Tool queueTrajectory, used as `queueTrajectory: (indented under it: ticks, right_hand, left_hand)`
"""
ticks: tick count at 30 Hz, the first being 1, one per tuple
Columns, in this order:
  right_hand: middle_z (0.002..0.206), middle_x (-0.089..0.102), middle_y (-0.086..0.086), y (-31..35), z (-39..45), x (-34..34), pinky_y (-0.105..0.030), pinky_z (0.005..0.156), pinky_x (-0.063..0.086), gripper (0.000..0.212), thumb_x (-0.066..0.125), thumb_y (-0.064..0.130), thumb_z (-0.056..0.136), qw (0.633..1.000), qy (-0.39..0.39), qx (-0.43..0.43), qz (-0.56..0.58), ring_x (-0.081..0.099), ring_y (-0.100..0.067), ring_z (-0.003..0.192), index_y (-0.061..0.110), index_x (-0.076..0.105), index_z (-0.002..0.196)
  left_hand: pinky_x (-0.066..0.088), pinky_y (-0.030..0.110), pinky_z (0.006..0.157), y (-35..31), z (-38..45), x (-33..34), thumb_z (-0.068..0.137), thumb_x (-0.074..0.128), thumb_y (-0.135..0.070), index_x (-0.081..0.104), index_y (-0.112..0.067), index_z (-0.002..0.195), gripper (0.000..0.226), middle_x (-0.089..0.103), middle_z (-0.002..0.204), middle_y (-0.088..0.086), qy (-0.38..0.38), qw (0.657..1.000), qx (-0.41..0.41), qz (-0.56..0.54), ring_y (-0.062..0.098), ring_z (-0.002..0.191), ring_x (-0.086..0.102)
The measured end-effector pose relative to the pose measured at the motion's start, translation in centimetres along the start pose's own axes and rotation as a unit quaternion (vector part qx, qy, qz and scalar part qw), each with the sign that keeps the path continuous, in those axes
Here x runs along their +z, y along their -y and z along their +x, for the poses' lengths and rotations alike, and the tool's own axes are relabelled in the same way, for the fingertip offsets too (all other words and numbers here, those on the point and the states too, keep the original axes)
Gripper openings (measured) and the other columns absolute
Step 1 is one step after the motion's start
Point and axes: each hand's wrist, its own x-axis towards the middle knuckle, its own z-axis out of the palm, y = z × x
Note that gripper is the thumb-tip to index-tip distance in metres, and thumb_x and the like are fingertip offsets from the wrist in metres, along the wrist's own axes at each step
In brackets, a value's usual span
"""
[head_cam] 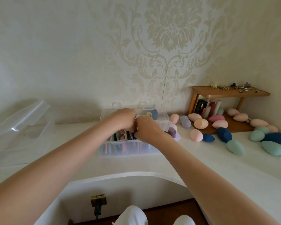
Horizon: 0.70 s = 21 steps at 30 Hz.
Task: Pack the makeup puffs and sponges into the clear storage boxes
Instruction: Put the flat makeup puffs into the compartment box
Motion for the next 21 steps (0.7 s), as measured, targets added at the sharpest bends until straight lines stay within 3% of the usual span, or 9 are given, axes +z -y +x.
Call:
queueTrajectory:
  ticks: [2,4,6,9,13,15,19,21]
  right_hand:
    - [0.072,0.047,-0.004,0.4,-0.1,0.2,-0.03,0.061,0.038,0.012,0.048,0.0,0.086,1.0,-0.006,0.011,-0.021,0.051,-0.029,0.08,0.009,0.055,0.09]
    - [0.088,0.054,-0.011,0.4,0.1,0.1,-0.033,0.068,0.043,0.022,0.047,0.0,0.087,1.0,-0.002,0.012,-0.029,0.055,-0.029,0.087,0.004,0.058,0.106]
    - [0.094,0.06,-0.014,-0.2,0.3,-0.4,-0.027,0.066,0.048,0.028,0.052,0.006,0.089,1.0,0.024,-0.002,0.018,0.061,-0.027,0.086,0.002,0.057,0.117]
    - [0.078,0.059,-0.004,-1.1,0.1,-1.7,-0.014,0.052,0.037,0.035,0.062,0.018,0.088,0.995,0.052,-0.027,0.076,0.054,-0.018,0.064,0.003,0.059,0.12]
    - [0.066,0.049,0.006,-1.3,0.1,-1.3,-0.024,0.064,0.043,0.027,0.069,0.023,0.081,0.997,0.041,-0.058,0.016,0.053,-0.019,0.08,0.009,0.07,0.104]
    - [0.069,0.052,-0.002,-0.7,0.5,-0.6,-0.03,0.065,0.044,0.022,0.064,0.02,0.083,0.998,0.029,-0.04,-0.025,0.058,-0.025,0.086,0.006,0.069,0.099]
    - [0.091,0.056,-0.006,-0.2,0.6,-0.3,-0.031,0.071,0.046,0.024,0.054,0.012,0.088,0.996,0.013,-0.029,-0.078,0.06,-0.03,0.1,0.006,0.061,0.11]
    - [0.107,0.062,-0.005,-0.9,0.7,-1.3,-0.021,0.069,0.05,0.029,0.056,0.012,0.088,0.998,0.037,-0.04,-0.009,0.062,-0.021,0.087,0.011,0.061,0.116]
  left_hand:
    - [0.035,0.022,0.044,0.0,0.2,0.4,0.086,0.052,-0.01,0.041,-0.01,0.057,0.031,0.045,0.058,0.003,-0.004,1.0,0.008,0.005,0.018,0.052,0.048]
    - [0.032,0.023,0.048,0.5,0.1,0.3,0.088,0.05,-0.012,0.044,-0.008,0.059,0.03,0.045,0.059,0.003,-0.001,1.0,0.03,-0.006,0.017,0.054,0.044]
    - [0.036,0.023,0.056,1.4,-0.3,-0.2,0.09,0.054,-0.018,0.061,-0.007,0.074,0.02,0.053,0.068,0.001,0.004,0.997,0.064,-0.05,0.016,0.062,0.049]
    - [0.042,0.022,0.076,2.8,-1.3,-1.4,0.088,0.06,-0.023,0.072,-0.013,0.101,0.02,0.066,0.092,-0.003,-0.004,0.99,0.11,-0.093,0.011,0.086,0.057]
    - [0.05,0.036,0.093,3.1,-1.6,-1.0,0.087,0.061,-0.024,0.074,-0.021,0.1,0.018,0.073,0.105,0.0,0.028,0.987,0.145,-0.063,0.019,0.099,0.066]
    - [0.05,0.036,0.092,2.6,-1.3,-0.3,0.089,0.057,-0.021,0.073,-0.02,0.102,0.022,0.073,0.106,0.003,0.043,0.987,0.149,-0.033,0.022,0.101,0.065]
    - [0.051,0.033,0.088,2.5,-1.1,-0.4,0.092,0.053,-0.023,0.072,-0.015,0.105,0.025,0.072,0.106,0.006,0.037,0.989,0.135,-0.042,0.023,0.1,0.066]
    - [0.048,0.027,0.085,3.5,-1.2,-1.3,0.092,0.055,-0.022,0.072,-0.015,0.104,0.022,0.071,0.108,0.001,-0.015,0.987,0.12,-0.107,0.015,0.096,0.065]
